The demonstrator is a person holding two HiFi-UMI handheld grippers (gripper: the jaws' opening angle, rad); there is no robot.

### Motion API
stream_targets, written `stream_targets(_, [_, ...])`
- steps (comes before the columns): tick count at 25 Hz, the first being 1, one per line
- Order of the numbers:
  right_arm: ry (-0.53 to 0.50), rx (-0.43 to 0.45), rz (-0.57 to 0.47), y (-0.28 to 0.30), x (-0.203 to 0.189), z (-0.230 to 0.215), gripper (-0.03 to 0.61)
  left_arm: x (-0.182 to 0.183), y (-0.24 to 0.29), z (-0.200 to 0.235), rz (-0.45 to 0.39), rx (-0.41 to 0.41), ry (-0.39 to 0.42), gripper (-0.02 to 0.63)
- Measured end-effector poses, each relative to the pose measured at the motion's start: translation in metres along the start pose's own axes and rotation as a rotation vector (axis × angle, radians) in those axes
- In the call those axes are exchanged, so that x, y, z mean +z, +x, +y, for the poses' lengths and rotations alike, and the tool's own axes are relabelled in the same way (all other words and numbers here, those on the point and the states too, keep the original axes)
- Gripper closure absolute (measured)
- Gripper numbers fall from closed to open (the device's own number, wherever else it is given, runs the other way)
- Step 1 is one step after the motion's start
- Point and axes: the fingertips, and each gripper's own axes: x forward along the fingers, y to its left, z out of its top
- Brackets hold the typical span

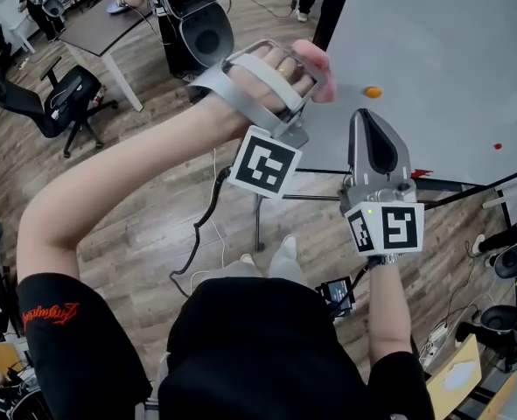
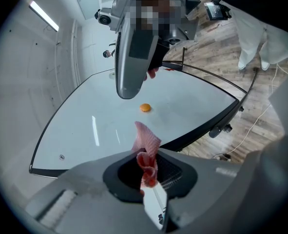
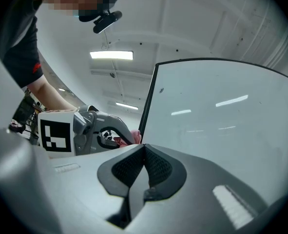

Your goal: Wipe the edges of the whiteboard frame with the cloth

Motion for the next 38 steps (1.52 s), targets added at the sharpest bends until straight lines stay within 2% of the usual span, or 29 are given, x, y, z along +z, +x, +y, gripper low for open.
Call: stream_targets(38, [0.054, -0.009, 0.07, -0.003, -0.043, -0.005, 0.577, 0.019, 0.011, -0.072, 0.057, -0.1, -0.063, 0.575])
